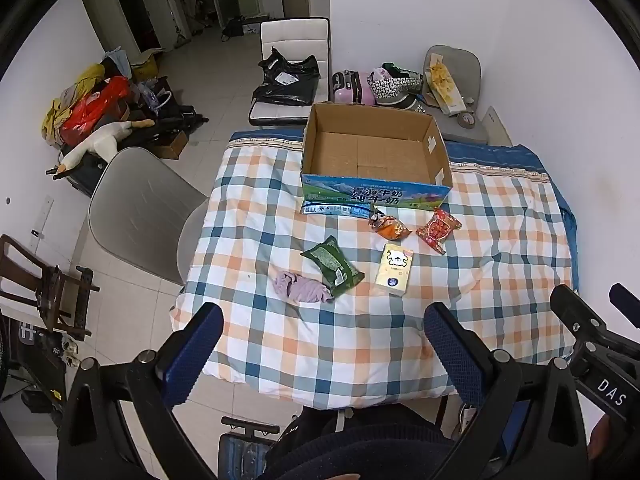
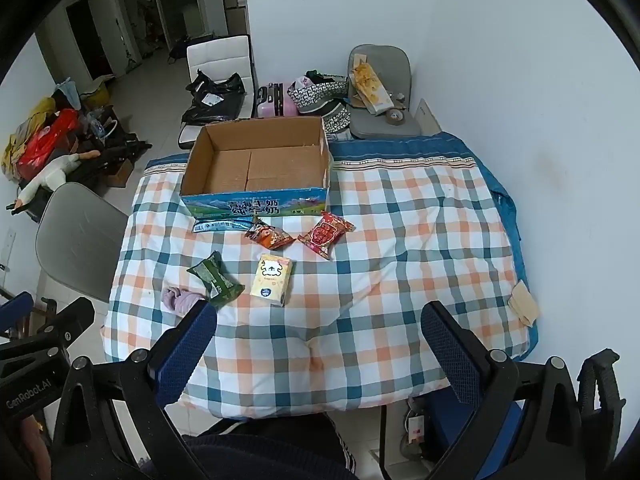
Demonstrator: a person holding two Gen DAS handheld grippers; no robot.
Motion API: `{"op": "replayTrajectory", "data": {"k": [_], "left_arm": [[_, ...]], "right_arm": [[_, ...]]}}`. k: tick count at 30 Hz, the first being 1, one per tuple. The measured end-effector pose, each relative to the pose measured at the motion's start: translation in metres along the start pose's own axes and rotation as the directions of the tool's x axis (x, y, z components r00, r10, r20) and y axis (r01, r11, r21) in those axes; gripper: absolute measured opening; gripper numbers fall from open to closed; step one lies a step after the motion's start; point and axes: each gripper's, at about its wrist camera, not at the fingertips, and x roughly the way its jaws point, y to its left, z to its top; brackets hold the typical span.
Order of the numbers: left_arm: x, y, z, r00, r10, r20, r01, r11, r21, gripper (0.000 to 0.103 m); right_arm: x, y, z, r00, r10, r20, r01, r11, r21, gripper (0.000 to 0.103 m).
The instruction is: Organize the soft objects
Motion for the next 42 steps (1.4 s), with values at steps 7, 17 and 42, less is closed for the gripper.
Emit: {"op": "replayTrajectory", "data": {"k": [7, 17, 42], "left_arm": [[0.001, -0.001, 0.004, 1.000, -0.002, 0.007, 0.002, 1.000, -0.001, 0.103], [0.000, -0.002, 0.008, 1.000, -0.004, 0.001, 0.004, 1.000, -0.003, 0.103], [0.002, -0.002, 0.017, 1.000, -0.010, 0.014, 0.011, 1.000, -0.004, 0.103]], "right_arm": [[0.002, 0.001, 0.003, 1.000, -0.003, -0.001, 0.003, 1.000, -0.005, 0.103], [0.002, 0.005, 0.005, 1.000, -0.012, 0.004, 0.012, 1.000, -0.008, 0.103], [-0.013, 0.001, -0.004, 1.000, -0.017, 0.014, 0.017, 1.000, -0.007, 0.103]]}}
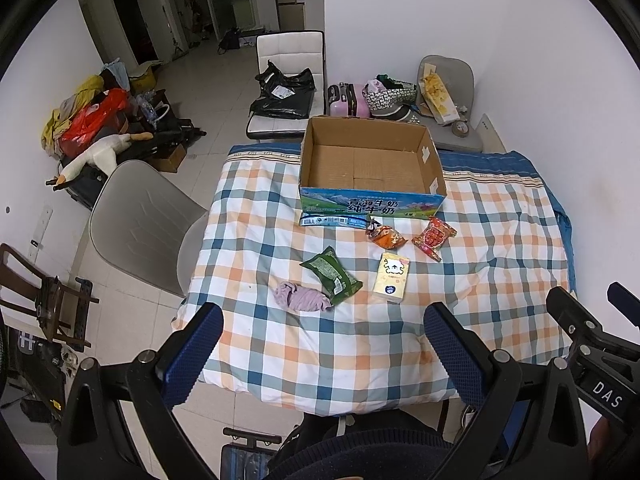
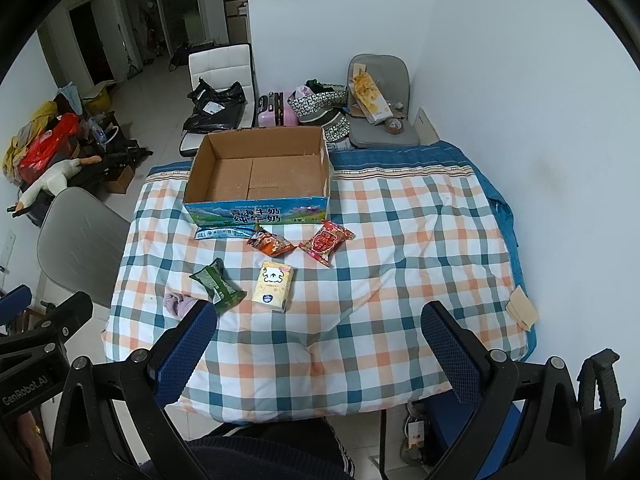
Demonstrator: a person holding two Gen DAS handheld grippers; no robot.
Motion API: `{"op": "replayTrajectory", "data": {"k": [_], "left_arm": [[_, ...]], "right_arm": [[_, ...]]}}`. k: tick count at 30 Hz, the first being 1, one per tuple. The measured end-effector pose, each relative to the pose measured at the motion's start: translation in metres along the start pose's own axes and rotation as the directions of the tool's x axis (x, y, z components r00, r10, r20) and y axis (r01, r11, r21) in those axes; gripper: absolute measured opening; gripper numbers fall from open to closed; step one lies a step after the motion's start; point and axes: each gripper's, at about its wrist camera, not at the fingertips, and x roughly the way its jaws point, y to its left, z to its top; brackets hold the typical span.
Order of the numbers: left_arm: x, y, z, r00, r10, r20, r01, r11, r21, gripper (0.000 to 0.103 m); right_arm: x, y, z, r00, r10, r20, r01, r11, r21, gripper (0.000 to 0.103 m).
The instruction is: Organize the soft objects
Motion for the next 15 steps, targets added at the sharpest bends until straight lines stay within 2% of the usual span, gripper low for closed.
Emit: {"op": "replayTrajectory", "data": {"k": [4, 10, 15], "left_arm": [[0.000, 0.000, -0.001, 1.000, 0.000, 0.004, 0.000, 1.000, 0.000, 0.103], [-0.007, -0.004, 0.016, 1.000, 0.004, 0.014, -0.004, 1.000, 0.001, 0.103], [-0.010, -0.004, 0.013, 1.000, 0.004, 0.017, -0.004, 1.000, 0.002, 0.103]], "right_arm": [[-0.003, -0.002, -0.002, 1.000, 0.002, 0.002, -0.002, 1.000, -0.001, 0.103], [-0.003, -0.003, -0.002, 1.000, 0.002, 0.009, -0.002, 1.000, 0.000, 0.103], [-0.004, -0.003, -0.002, 1.000, 0.005, 0.012, -0.005, 1.000, 0.000, 0.103]]}}
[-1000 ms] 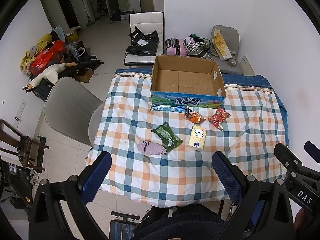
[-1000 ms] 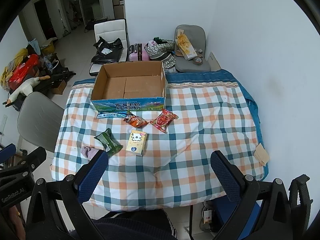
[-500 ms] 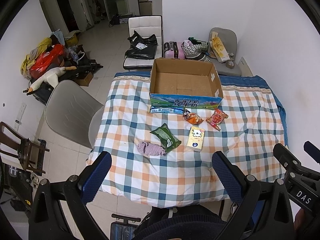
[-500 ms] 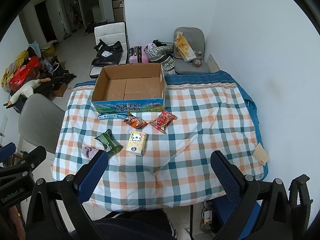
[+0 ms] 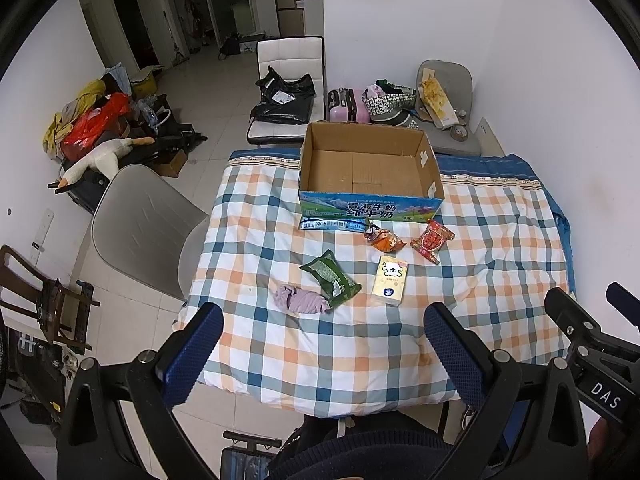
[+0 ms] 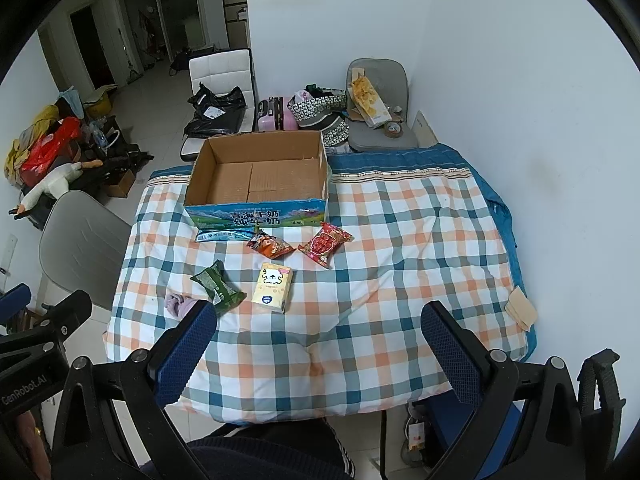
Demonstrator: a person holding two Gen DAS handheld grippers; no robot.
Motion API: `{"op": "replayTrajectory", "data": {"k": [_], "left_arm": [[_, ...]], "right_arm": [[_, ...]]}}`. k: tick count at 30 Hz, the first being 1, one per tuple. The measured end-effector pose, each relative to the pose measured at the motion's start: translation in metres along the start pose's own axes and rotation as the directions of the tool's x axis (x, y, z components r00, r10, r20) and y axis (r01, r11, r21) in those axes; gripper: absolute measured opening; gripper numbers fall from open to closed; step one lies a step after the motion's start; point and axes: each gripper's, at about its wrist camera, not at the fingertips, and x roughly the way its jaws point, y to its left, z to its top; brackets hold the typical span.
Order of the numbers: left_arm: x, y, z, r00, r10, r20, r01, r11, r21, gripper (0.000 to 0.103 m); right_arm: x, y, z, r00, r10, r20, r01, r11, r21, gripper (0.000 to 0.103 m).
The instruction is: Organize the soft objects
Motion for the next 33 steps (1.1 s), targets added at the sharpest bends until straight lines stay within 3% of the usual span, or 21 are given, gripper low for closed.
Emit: {"op": "replayTrajectory", "data": {"k": [33], "left_arm": [[-0.004, -0.001, -0.006, 1.000, -0.001, 0.014, 0.001, 1.000, 0.001, 0.103]], "right_arm": [[0.010, 0.005, 0.002, 1.000, 0.002, 0.010, -0.002, 1.000, 0.001, 0.103]]}}
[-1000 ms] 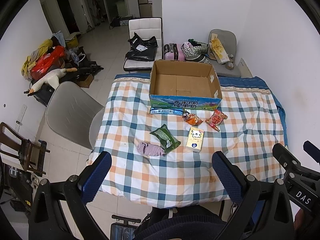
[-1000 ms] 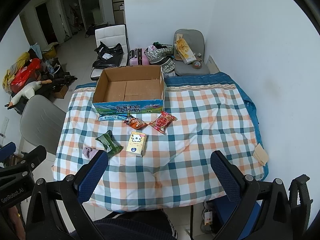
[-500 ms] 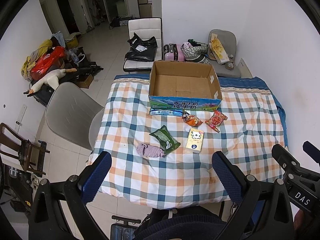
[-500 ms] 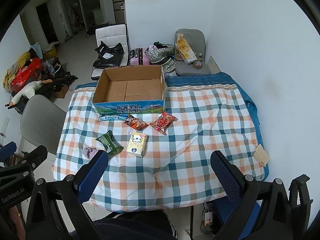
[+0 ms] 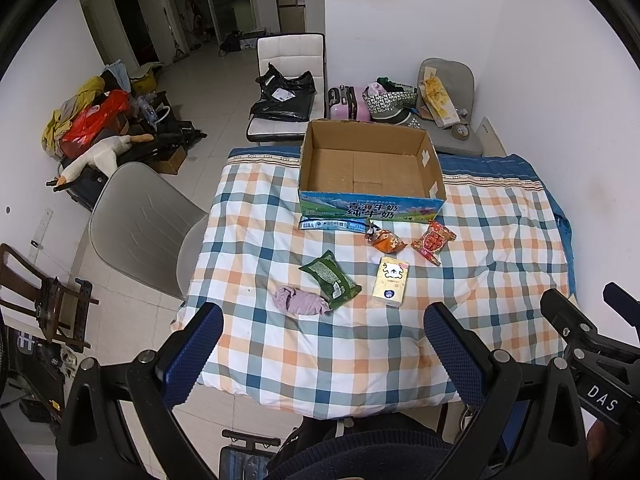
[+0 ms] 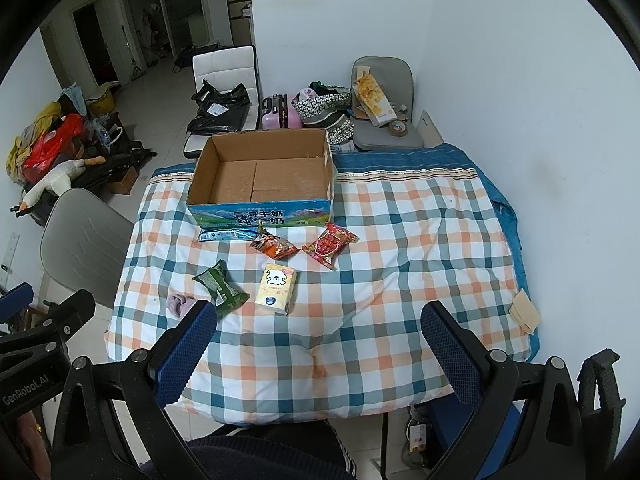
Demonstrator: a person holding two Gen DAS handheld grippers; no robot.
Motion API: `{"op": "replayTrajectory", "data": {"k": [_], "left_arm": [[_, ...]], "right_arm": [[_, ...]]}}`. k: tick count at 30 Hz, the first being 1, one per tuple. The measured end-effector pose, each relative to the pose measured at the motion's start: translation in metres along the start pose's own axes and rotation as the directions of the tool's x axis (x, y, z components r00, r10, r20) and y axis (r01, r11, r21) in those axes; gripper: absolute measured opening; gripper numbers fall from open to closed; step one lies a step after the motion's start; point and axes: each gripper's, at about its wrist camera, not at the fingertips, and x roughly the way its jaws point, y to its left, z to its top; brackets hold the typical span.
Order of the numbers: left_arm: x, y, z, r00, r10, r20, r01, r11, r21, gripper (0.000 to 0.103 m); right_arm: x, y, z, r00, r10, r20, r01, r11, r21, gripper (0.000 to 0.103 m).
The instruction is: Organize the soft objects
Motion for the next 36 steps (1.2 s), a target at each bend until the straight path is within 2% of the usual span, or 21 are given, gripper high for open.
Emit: {"op": "replayTrajectory", "data": {"k": [1, 5, 8, 12, 15, 18, 21, 24, 26, 29, 32, 34, 35, 36], "left_arm": [[0.000, 0.000, 0.000, 1.000, 0.000, 0.002, 0.000, 1.000, -0.002, 0.103], [0.002, 0.000, 0.003, 1.000, 0.004, 0.009, -0.004, 1.000, -0.014, 0.103], [0.030, 0.012, 0.008, 1.000, 0.003, -0.004, -0.003, 0.998, -0.070, 0.103], [0.089, 0.035, 0.015, 0.996, -0.001, -0.085, -0.011, 0.989, -0.147, 0.103], [0.140, 0.052, 0.016, 0.985, -0.009, -0.175, -0.025, 0.981, -0.191, 0.103], [0.197, 0.069, 0.011, 0.960, -0.042, -0.277, -0.033, 0.965, -0.261, 0.103], [0.251, 0.082, 0.004, 0.931, -0.104, -0.350, -0.029, 0.934, -0.355, 0.103], [0.302, 0.080, 0.000, 0.895, -0.163, -0.416, -0.023, 0.913, -0.407, 0.092], [0.332, 0.073, 0.000, 0.870, -0.194, -0.453, -0.012, 0.911, -0.412, 0.090], [0.378, 0.059, 0.000, 0.821, -0.243, -0.517, 0.003, 0.906, -0.422, 0.088], [0.413, 0.047, -0.003, 0.784, -0.276, -0.556, 0.010, 0.902, -0.433, 0.086], [0.430, 0.041, -0.005, 0.769, -0.273, -0.578, 0.006, 0.907, -0.420, 0.079], [0.438, 0.037, -0.006, 0.767, -0.268, -0.583, 0.006, 0.912, -0.411, 0.077], [0.443, 0.034, -0.007, 0.767, -0.255, -0.589, 0.002, 0.919, -0.395, 0.074]], "right_arm": [[-0.010, -0.007, 0.005, 1.000, 0.001, -0.001, -0.001, 1.000, -0.001, 0.103], [-0.006, -0.008, 0.005, 1.000, 0.006, -0.006, -0.006, 1.000, -0.003, 0.103], [0.010, -0.003, 0.008, 1.000, 0.013, -0.025, -0.012, 1.000, 0.014, 0.103], [0.083, 0.016, 0.014, 0.993, 0.042, -0.109, -0.037, 0.998, 0.044, 0.103], [0.139, 0.016, 0.015, 0.980, 0.077, -0.184, -0.066, 0.996, 0.066, 0.103], [0.204, 0.023, 0.013, 0.955, 0.101, -0.280, -0.084, 0.994, 0.070, 0.103], [0.272, 0.035, 0.008, 0.921, 0.118, -0.371, -0.101, 0.993, 0.064, 0.103], [0.333, 0.046, 0.002, 0.889, 0.127, -0.439, -0.109, 0.992, 0.067, 0.103], [0.368, 0.054, 0.001, 0.872, 0.124, -0.473, -0.104, 0.992, 0.067, 0.102], [0.412, 0.065, -0.001, 0.846, 0.126, -0.518, -0.099, 0.992, 0.080, 0.099], [0.446, 0.075, -0.007, 0.809, 0.155, -0.566, -0.110, 0.987, 0.112, 0.091], [0.464, 0.080, -0.012, 0.790, 0.176, -0.587, -0.117, 0.984, 0.137, 0.088], [0.475, 0.081, -0.016, 0.769, 0.205, -0.605, -0.126, 0.977, 0.171, 0.085], [0.483, 0.083, -0.019, 0.751, 0.221, -0.622, -0.129, 0.973, 0.191, 0.077]]}}
